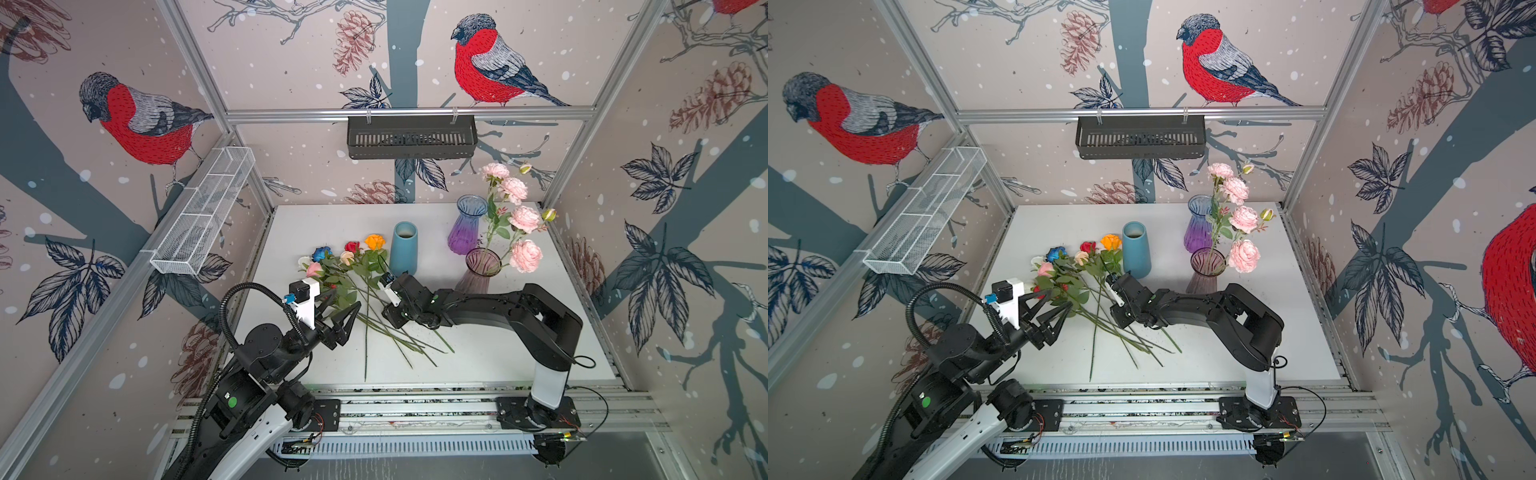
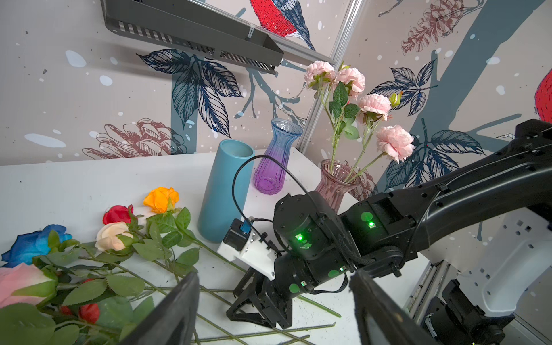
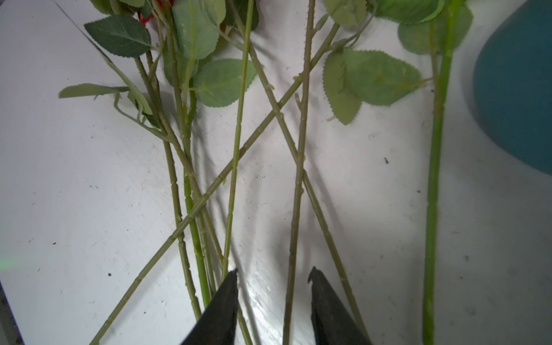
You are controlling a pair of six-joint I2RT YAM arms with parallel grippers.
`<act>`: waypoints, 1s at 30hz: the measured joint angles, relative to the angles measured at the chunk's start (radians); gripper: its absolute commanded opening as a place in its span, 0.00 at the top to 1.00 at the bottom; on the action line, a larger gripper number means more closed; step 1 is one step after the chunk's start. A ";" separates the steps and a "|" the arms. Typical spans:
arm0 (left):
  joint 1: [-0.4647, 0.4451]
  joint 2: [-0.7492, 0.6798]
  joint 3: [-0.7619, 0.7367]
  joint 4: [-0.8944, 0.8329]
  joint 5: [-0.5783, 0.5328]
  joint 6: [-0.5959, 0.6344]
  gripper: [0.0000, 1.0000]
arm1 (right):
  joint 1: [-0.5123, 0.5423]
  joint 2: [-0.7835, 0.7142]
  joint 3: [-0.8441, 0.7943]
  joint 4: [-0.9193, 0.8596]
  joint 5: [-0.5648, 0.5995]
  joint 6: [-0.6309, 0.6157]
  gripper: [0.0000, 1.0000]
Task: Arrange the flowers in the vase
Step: 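Grasp a cream rose stem with the right gripper and lift it upright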
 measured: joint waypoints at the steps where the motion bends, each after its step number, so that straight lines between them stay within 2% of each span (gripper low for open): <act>1: 0.000 0.000 0.000 0.000 0.000 0.000 0.21 | 0.000 0.013 0.004 0.000 -0.003 0.000 0.68; 7: 0.000 -0.002 0.000 0.000 0.001 0.000 0.21 | 0.000 0.058 0.024 -0.005 -0.007 0.019 0.95; 19: 0.000 -0.002 0.000 0.000 0.002 0.000 0.21 | 0.000 -0.089 0.019 -0.023 0.032 0.014 0.97; 30: 0.000 0.031 0.000 0.000 0.008 0.000 0.26 | 0.013 -0.380 -0.110 -0.029 0.120 -0.008 0.97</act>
